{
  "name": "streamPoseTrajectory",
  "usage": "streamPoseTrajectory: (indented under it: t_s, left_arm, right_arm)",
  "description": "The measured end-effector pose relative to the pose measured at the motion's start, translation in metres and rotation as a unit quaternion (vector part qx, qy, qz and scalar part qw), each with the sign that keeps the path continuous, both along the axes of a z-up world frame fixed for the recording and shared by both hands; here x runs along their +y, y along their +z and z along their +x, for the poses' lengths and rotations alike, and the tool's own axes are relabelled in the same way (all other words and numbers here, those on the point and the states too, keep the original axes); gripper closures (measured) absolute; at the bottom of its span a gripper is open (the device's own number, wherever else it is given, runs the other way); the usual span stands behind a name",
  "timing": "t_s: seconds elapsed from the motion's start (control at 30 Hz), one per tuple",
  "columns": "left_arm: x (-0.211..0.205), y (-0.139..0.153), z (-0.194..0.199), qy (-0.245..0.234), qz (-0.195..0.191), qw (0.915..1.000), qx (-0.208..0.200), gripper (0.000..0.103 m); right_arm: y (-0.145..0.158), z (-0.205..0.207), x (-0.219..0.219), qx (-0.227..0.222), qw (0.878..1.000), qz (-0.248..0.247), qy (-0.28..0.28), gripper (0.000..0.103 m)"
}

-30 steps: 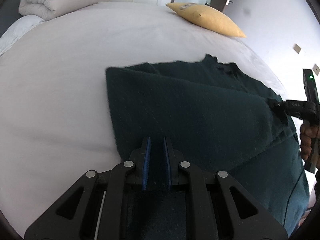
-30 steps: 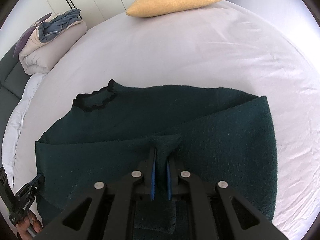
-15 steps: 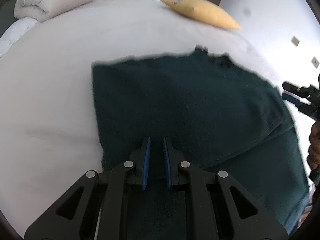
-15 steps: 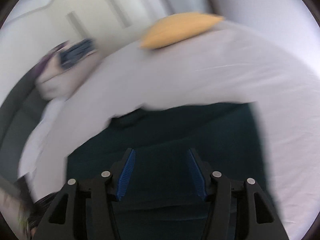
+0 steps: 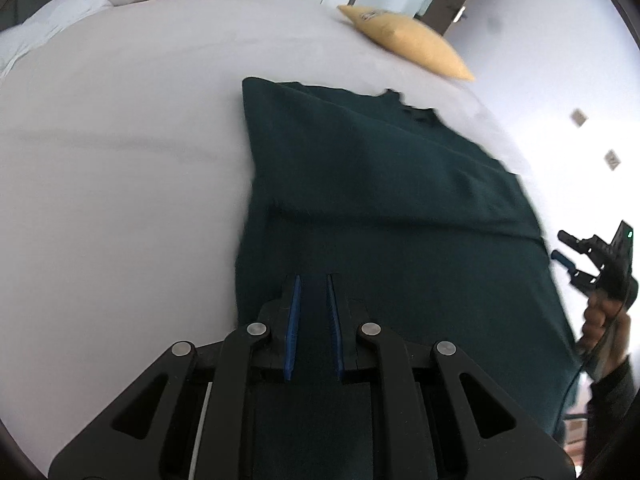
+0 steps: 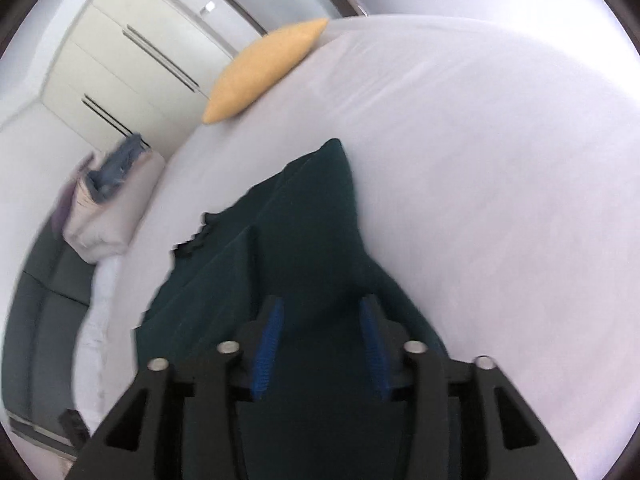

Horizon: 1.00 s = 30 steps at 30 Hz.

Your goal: Fold small clothes

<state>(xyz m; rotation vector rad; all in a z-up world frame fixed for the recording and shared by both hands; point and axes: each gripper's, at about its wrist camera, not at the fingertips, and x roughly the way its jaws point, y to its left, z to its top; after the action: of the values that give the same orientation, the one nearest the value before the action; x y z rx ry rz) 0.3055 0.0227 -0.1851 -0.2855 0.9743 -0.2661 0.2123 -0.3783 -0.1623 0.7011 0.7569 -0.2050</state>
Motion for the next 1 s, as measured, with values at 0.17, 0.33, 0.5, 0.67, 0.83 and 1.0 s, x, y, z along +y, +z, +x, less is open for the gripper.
streamPoseTrajectory:
  t_s: [0.17, 0.33, 0.5, 0.67, 0.83, 1.0]
  left_arm:
    - [-0.016, 0.003, -0.067, -0.022, -0.056, 0.9981, 0.007, 0.090]
    - [-0.034, -0.024, -0.095, -0.057, -0.045, 0.9968, 0.034, 0.089]
    - [-0.009, -0.019, -0.113, -0.033, -0.073, 0.9958, 0.045, 0.089]
    - [0.029, -0.015, -0.145, 0.004, -0.093, 0.9947, 0.043, 0.089]
    - [0.056, -0.015, -0.178, 0.016, -0.114, 0.9917, 0.056, 0.084]
    - [0.055, -0.011, -0.194, -0.006, -0.160, 0.9857, 0.052, 0.040]
  right_arm:
    - [-0.005, -0.058, 0.073, -0.035, 0.988, 0.065, 0.136, 0.038]
    - [-0.048, -0.072, 0.109, 0.008, 0.978, 0.093, 0.185, 0.048]
    - [-0.037, -0.122, 0.066, 0.001, 0.990, 0.080, 0.115, 0.049]
    - [-0.017, -0.192, 0.030, 0.004, 0.999, 0.034, 0.029, 0.040]
    - [0.000, -0.236, 0.021, -0.031, 0.999, 0.011, -0.020, 0.028]
    - [-0.011, -0.236, 0.016, -0.016, 0.999, 0.026, -0.024, 0.028]
